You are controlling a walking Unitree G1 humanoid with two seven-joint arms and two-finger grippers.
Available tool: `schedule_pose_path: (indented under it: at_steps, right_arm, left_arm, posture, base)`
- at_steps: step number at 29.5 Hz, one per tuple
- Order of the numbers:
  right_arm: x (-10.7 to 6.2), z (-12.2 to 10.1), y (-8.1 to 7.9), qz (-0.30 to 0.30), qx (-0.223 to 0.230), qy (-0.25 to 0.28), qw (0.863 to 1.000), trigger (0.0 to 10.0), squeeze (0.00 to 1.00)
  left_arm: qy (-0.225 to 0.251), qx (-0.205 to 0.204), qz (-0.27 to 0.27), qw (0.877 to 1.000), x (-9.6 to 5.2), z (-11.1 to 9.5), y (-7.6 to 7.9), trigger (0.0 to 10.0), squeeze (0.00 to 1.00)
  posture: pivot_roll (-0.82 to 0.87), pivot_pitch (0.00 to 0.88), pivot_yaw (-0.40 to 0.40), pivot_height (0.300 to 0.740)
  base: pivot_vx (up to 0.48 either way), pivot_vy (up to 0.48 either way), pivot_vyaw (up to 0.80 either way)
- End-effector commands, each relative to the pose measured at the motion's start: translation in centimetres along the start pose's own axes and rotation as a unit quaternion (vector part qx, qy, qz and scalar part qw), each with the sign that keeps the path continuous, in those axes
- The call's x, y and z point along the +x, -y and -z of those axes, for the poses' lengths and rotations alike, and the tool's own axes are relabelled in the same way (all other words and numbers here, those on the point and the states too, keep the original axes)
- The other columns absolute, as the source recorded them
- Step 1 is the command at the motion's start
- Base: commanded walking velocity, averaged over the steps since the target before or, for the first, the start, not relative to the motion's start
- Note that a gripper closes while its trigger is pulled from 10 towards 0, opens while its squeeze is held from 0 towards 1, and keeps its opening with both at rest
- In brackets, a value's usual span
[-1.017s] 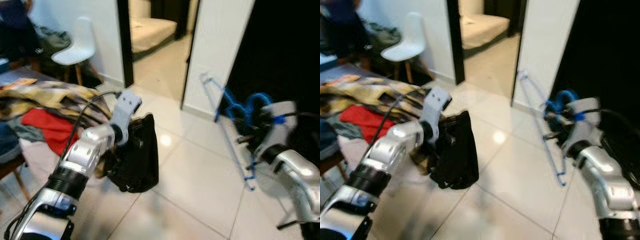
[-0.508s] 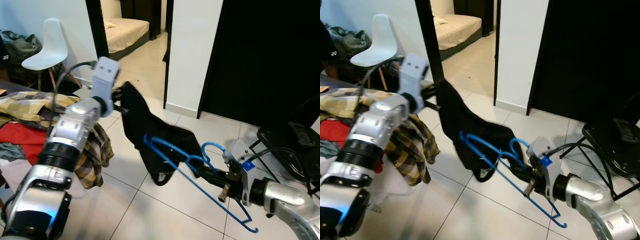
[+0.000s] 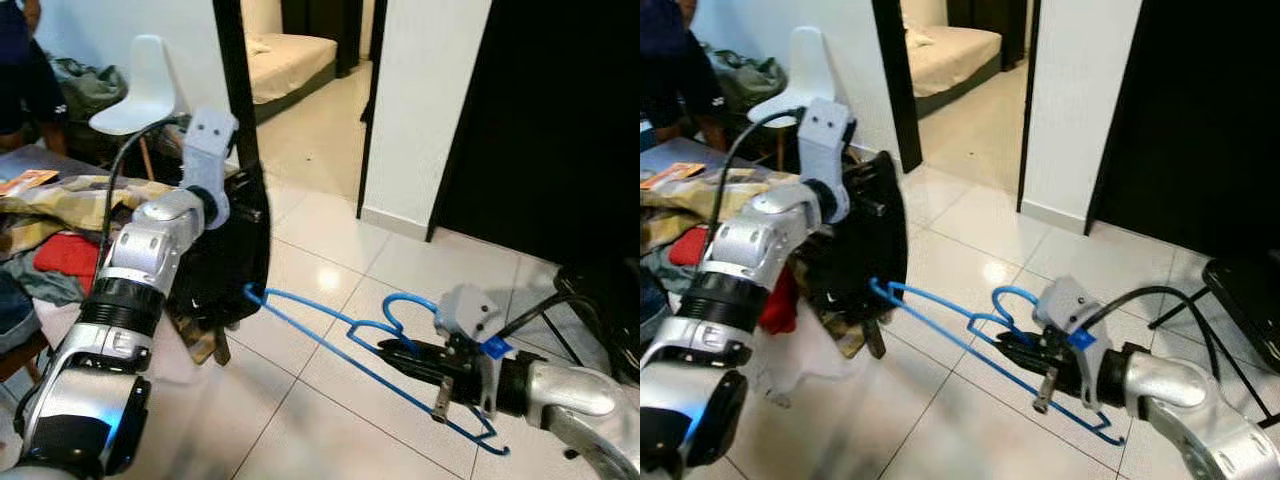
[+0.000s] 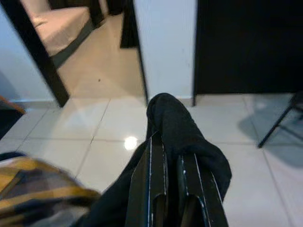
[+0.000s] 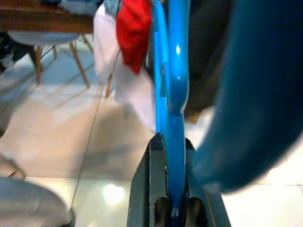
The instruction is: Hang hanger
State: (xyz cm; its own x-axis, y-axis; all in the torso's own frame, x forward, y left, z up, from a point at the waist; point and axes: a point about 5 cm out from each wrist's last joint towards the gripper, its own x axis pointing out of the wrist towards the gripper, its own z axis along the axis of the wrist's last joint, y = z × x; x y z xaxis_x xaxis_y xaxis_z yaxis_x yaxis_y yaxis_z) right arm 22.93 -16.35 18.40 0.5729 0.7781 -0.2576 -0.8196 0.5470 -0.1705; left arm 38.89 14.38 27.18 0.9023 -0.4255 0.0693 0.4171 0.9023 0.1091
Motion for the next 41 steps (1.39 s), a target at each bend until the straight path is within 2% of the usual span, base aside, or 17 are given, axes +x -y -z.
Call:
schedule_pose_path:
  at_steps: [1,4,7,9,16,17,21,23,25,30,32,33,34,36,38,39,41]
  right_arm:
    - [0.6,0.1,-0.3,-0.007,0.004,0.0,1.0,10.0,0.0]
    - [0.8,-0.3,-2.0,-0.075,0.006,0.016,0.997,10.0,0.0]
    - [0.8,-0.2,-2.1,-0.078,0.006,0.011,0.997,10.0,0.0]
    - [1.0,0.0,-1.2,-0.045,0.003,-0.003,0.999,10.0,0.0]
    - [0.9,0.5,1.4,0.049,-0.004,-0.034,0.998,10.0,0.0]
    - [0.7,0.6,2.5,0.089,-0.009,-0.046,0.995,10.0,0.0]
    - [0.0,0.7,4.4,0.155,-0.018,-0.065,0.986,10.0,0.0]
    - [0.0,0.7,4.4,0.155,-0.018,-0.065,0.986,10.0,0.0]
    - [-0.5,1.0,5.7,0.209,-0.028,-0.087,0.974,10.0,0.0]
    - [-0.5,0.6,6.7,0.247,-0.023,-0.078,0.966,10.0,0.0]
    - [-0.1,0.1,6.1,0.222,-0.018,-0.055,0.973,10.0,0.0]
    - [0.2,-0.5,5.0,0.171,-0.014,-0.029,0.985,10.0,0.0]
    - [0.2,-0.5,5.0,0.171,-0.014,-0.029,0.985,10.0,0.0]
    - [0.3,-1.2,2.5,0.072,-0.02,-0.003,0.997,10.0,0.0]
    - [0.3,-1.2,2.5,0.072,-0.02,-0.003,0.997,10.0,0.0]
    - [-0.2,-1.2,1.0,0.01,-0.024,-0.006,1.0,10.0,0.0]
    - [-0.3,-1.1,0.7,-0.001,-0.023,-0.008,1.0,10.0,0.0]
  left_arm:
    - [0.03,-0.003,0.025,0.999,0.1,-1.5,0.7,10.0,0.0]
    - [0.011,-0.004,-0.008,1.0,0.1,-0.5,-0.6,10.0,0.0]
    - [-0.002,-0.012,-0.046,0.999,-0.2,0.1,-1.9,10.0,0.0]
    - [-0.013,-0.019,-0.084,0.996,-0.5,0.5,-3.0,10.0,0.0]
    - [-0.014,0.004,-0.099,0.995,-0.7,0.3,-3.3,10.0,0.0]
    - [-0.015,0.018,-0.101,0.995,-0.7,0.1,-3.3,10.0,0.0]
    - [-0.013,0.028,-0.098,0.995,-0.6,-0.4,-3.3,10.0,0.0]
    - [-0.013,0.028,-0.098,0.995,-0.6,-0.4,-3.3,10.0,0.0]
    - [-0.003,0.026,-0.082,0.996,-0.3,-1.2,-2.7,10.0,0.0]
    - [0.003,0.024,-0.068,0.997,0.0,-1.7,-2.1,10.0,0.0]
    - [0.0,0.023,-0.07,0.997,0.0,-1.6,-2.1,10.0,0.0]
    - [-0.005,0.022,-0.077,0.997,0.0,-1.4,-2.4,10.0,0.0]
    - [-0.005,0.022,-0.077,0.997,0.0,-1.4,-2.4,10.0,0.0]
    - [-0.014,0.022,-0.094,0.995,-0.1,-0.9,-2.9,10.0,0.0]
    - [-0.014,0.022,-0.094,0.995,-0.1,-0.9,-2.9,10.0,0.0]
    - [-0.018,0.017,-0.113,0.993,-0.1,-0.6,-3.4,10.0,0.0]
    - [-0.019,0.015,-0.118,0.993,-0.1,-0.6,-3.5,10.0,0.0]
  posture:
    - [-0.09,0.0,0.038,0.74]
    - [-0.08,0.0,0.037,0.74]
    - [-0.09,0.0,0.038,0.74]
    - [-0.09,0.0,0.038,0.74]
    - [-0.09,0.0,0.04,0.74]
    - [-0.1,0.0,0.044,0.74]
    - [-0.1,0.0,0.049,0.74]
    - [-0.1,0.0,0.049,0.74]
    - [-0.09,0.0,0.053,0.74]
    - [-0.09,0.0,0.054,0.74]
    - [-0.08,0.0,0.053,0.74]
    - [-0.08,0.0,0.052,0.74]
    - [-0.08,0.0,0.052,0.74]
    - [-0.08,0.0,0.049,0.74]
    - [-0.08,0.0,0.049,0.74]
    - [-0.08,0.0,0.045,0.74]
    - [-0.08,0.0,0.045,0.74]
  base:
    - [0.0,0.0,0.0]
    - [0.0,0.0,0.0]
    - [0.0,0.0,0.0]
    - [0.0,0.0,0.0]
    - [0.0,0.0,0.0]
    - [0.0,0.0,0.0]
    - [0.0,0.0,0.0]
    - [0.0,0.0,0.0]
    - [0.0,0.0,0.0]
    - [0.0,0.0,0.0]
    - [0.0,0.0,0.0]
    - [0.0,0.0,0.0]
    - [0.0,0.0,0.0]
    - [0.0,0.0,0.0]
    - [0.0,0.0,0.0]
    - [0.0,0.0,0.0]
    - [0.0,0.0,0.0]
